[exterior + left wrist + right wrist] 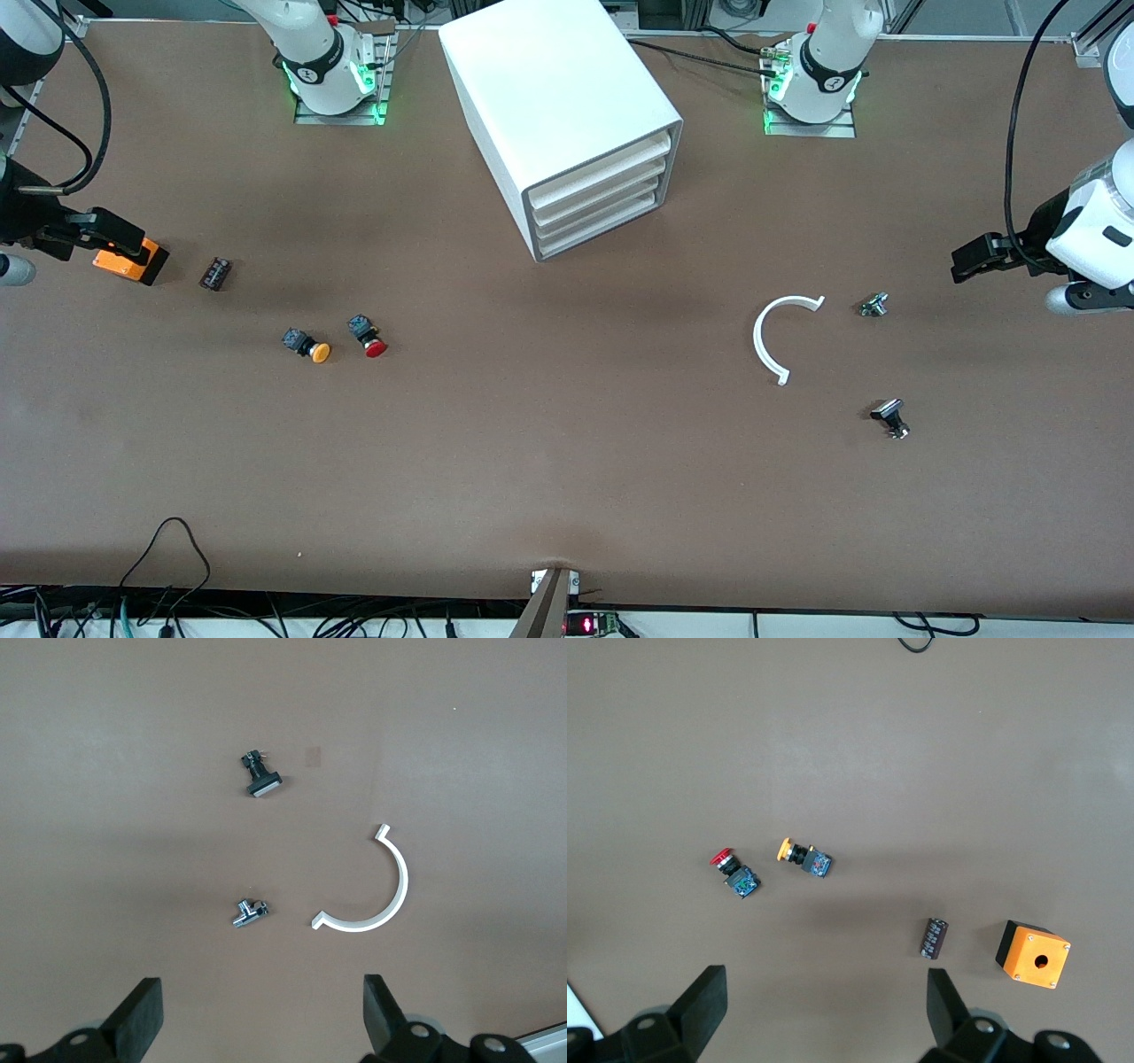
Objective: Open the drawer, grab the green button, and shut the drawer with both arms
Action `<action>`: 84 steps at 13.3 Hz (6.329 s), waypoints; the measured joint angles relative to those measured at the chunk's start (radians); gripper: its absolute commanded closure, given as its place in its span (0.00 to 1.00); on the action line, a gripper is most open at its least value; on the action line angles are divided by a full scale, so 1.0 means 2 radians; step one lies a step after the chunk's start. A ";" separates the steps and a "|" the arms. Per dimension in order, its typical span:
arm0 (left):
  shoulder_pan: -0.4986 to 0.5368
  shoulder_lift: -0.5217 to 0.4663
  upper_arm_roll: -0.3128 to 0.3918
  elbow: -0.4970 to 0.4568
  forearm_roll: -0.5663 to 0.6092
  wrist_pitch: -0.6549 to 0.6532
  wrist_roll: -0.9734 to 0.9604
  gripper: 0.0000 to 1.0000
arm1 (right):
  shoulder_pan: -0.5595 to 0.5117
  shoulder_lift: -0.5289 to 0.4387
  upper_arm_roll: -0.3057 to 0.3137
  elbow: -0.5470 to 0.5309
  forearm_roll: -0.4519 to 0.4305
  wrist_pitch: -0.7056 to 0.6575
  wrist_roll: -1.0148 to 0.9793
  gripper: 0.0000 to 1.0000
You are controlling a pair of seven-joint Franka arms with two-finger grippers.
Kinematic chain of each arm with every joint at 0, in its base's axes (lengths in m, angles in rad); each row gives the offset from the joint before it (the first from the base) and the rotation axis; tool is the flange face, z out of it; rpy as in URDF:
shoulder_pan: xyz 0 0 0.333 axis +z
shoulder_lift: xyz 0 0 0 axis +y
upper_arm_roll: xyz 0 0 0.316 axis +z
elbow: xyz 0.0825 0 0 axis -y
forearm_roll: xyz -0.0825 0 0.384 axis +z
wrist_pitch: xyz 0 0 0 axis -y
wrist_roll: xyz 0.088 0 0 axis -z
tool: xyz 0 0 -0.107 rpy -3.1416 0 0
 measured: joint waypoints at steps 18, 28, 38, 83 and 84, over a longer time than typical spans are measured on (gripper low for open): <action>-0.006 0.031 -0.007 0.002 0.000 0.014 0.000 0.01 | 0.000 -0.001 0.000 0.003 0.000 -0.001 0.000 0.00; -0.006 0.050 -0.009 0.007 0.000 0.025 0.000 0.01 | 0.001 0.017 0.000 0.002 0.001 -0.003 0.001 0.00; 0.006 0.064 -0.008 0.003 -0.061 0.011 0.061 0.01 | 0.025 0.053 0.000 0.004 0.002 -0.002 0.000 0.00; -0.054 0.273 -0.190 -0.270 -0.553 0.131 0.491 0.93 | 0.186 0.185 0.027 0.082 0.090 0.086 -0.251 0.00; -0.053 0.273 -0.190 -0.270 -0.555 0.129 0.491 1.00 | 0.189 0.185 0.027 0.082 0.089 0.086 -0.251 0.00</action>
